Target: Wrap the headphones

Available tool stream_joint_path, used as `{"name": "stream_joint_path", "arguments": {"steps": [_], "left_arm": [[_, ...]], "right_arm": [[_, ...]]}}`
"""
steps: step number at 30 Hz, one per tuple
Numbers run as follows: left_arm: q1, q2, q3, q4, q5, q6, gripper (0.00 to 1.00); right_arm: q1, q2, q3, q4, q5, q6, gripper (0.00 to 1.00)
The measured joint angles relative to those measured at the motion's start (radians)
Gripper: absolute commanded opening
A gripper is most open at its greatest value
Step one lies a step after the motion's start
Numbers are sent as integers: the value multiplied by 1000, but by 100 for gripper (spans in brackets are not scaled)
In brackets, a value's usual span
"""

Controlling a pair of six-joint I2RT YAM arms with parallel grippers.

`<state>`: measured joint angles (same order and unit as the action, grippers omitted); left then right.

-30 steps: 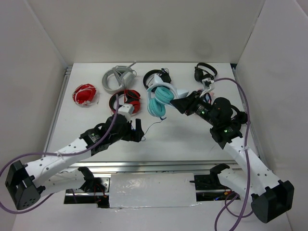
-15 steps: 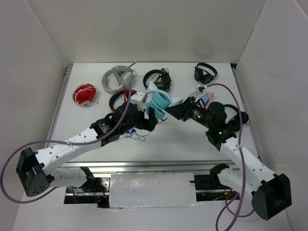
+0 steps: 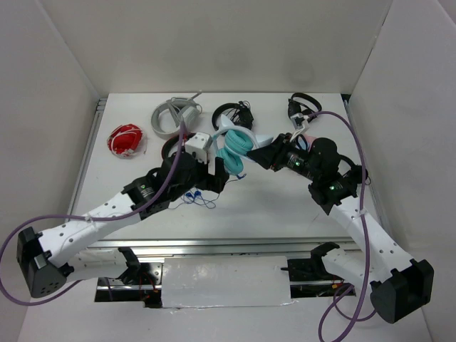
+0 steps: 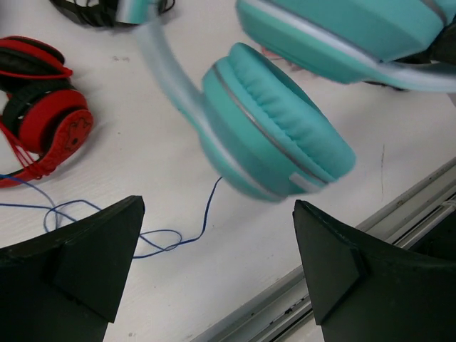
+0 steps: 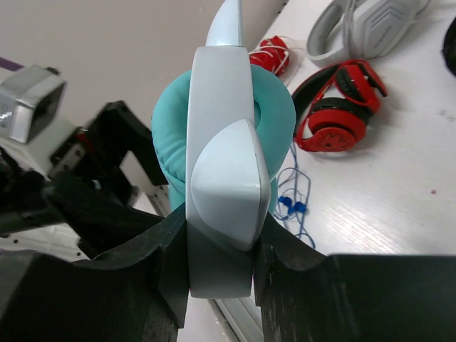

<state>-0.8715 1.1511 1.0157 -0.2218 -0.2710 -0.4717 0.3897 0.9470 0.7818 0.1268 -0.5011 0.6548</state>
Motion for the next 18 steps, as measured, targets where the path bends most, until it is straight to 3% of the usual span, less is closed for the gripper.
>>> {"name": "stream_joint_path", "arguments": {"steps": [9, 18], "left_arm": [[3, -192, -11, -84, -84, 0, 99], [83, -133, 45, -142, -30, 117, 99]], "right_arm": [[-83, 35, 56, -137, -62, -107, 0], [-90, 79, 56, -192, -264, -189, 0]]}}
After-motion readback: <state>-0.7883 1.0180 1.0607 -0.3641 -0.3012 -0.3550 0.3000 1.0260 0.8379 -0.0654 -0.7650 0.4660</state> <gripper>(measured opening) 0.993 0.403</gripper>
